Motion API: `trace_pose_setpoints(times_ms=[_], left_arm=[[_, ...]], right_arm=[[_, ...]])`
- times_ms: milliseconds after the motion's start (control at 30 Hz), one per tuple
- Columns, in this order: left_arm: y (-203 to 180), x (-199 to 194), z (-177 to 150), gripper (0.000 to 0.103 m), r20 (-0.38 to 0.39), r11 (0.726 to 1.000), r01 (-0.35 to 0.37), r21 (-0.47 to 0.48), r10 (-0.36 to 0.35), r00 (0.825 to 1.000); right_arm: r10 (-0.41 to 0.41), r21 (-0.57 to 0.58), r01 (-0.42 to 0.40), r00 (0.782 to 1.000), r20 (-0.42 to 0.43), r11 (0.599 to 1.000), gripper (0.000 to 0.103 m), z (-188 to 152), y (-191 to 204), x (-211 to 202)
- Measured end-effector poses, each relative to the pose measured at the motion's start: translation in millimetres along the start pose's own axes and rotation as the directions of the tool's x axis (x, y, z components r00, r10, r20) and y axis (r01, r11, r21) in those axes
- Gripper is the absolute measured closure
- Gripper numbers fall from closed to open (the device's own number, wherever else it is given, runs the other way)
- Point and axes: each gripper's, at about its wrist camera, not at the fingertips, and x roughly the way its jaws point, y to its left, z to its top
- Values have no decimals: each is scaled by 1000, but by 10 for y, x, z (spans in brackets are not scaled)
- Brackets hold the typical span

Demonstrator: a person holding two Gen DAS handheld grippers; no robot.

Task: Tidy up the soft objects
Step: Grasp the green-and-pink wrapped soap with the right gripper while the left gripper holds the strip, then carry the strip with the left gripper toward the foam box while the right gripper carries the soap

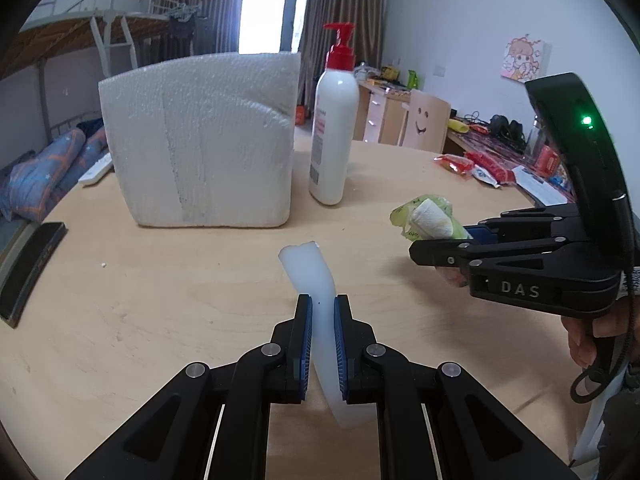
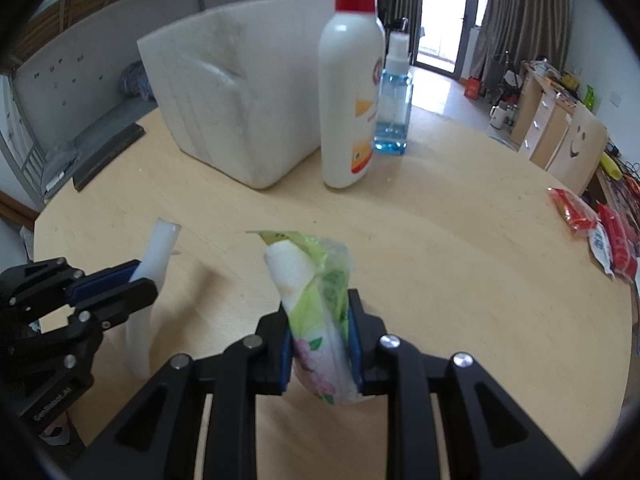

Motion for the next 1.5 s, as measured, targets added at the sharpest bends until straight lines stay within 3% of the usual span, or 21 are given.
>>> trace_pose_setpoints(times_ms=[567, 933, 1500], left_arm=[[-14, -558, -93, 91, 116, 998, 16, 66, -24, 993], [-36, -834, -226, 91, 191, 993, 26, 115, -48, 980], [-54, -1118, -386, 91, 254, 988, 28, 151, -66, 965]], right_arm=[[-46, 90, 31, 983, 179, 995, 76, -343, 330, -680], [-94, 211, 19, 931, 353, 977, 76, -821, 594, -1049], [-143, 263, 22, 880, 454, 965, 76, -1081, 843, -1293]])
